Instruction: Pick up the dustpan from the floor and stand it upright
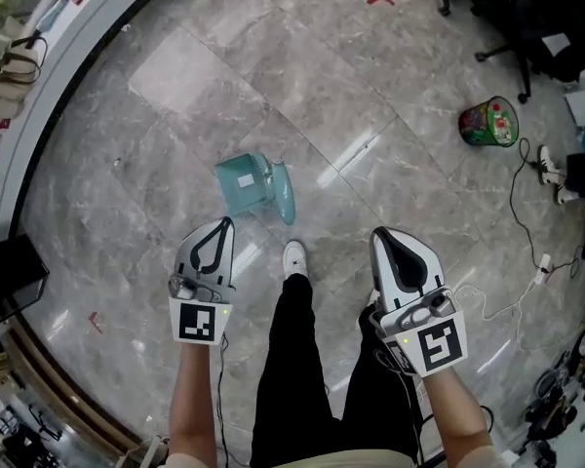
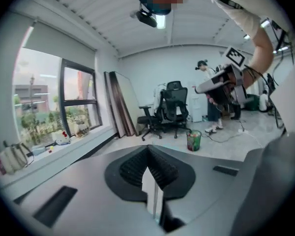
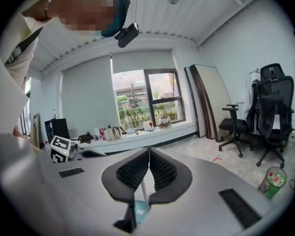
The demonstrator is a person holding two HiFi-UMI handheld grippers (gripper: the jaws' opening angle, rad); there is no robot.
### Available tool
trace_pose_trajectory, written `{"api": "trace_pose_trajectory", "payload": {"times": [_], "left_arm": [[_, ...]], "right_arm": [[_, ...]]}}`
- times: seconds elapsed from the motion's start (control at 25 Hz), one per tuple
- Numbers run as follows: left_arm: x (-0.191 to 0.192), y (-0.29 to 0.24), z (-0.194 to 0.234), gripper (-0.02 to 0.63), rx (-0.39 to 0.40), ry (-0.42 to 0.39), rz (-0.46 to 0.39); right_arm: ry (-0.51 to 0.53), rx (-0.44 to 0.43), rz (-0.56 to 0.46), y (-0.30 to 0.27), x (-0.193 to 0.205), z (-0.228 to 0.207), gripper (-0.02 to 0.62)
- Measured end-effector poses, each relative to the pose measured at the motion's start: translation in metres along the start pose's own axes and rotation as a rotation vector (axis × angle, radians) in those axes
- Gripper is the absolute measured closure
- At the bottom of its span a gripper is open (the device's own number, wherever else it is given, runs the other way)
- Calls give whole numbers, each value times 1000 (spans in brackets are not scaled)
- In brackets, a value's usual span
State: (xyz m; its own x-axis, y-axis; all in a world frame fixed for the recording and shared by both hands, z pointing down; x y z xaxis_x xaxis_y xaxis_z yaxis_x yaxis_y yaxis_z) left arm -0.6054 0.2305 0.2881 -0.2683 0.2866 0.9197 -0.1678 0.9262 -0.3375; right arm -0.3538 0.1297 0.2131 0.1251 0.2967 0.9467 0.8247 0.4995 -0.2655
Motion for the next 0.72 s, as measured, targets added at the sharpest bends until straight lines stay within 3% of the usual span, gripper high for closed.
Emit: {"api": "trace_pose_trajectory", "payload": {"times": [0.08, 0.16, 0.28, 0.48, 0.72], "left_arm": [[-37, 33, -22, 595, -117, 200, -81], [-77, 63, -51, 595, -177, 275, -127], [-132, 105, -98, 595, -220, 275, -156], [-208, 170, -171, 595, -285, 273, -212], [-282, 238, -210, 595, -356, 256, -209]], "right_arm": [[30, -34, -33, 14, -20, 10, 578], [40, -76, -69, 34, -42, 21, 578], [49, -137, -125, 80, -75, 40, 578], [147, -245, -132, 185, -117, 53, 578], [158, -254, -182, 267, -171, 67, 578]]}}
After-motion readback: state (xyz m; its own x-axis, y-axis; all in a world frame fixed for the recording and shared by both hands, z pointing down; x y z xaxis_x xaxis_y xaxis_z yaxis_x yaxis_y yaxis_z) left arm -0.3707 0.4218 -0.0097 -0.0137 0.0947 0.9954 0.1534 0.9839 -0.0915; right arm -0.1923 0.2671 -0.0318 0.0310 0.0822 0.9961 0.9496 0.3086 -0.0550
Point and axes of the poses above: the fingertips, and each gripper's own axes: y backward along the fingers, z to its left, x out of its underside, the point moved 7 cm from there along y, backward along the fingers, and after that the axes turned 2 degrees about -z, right-handed, at the moved point
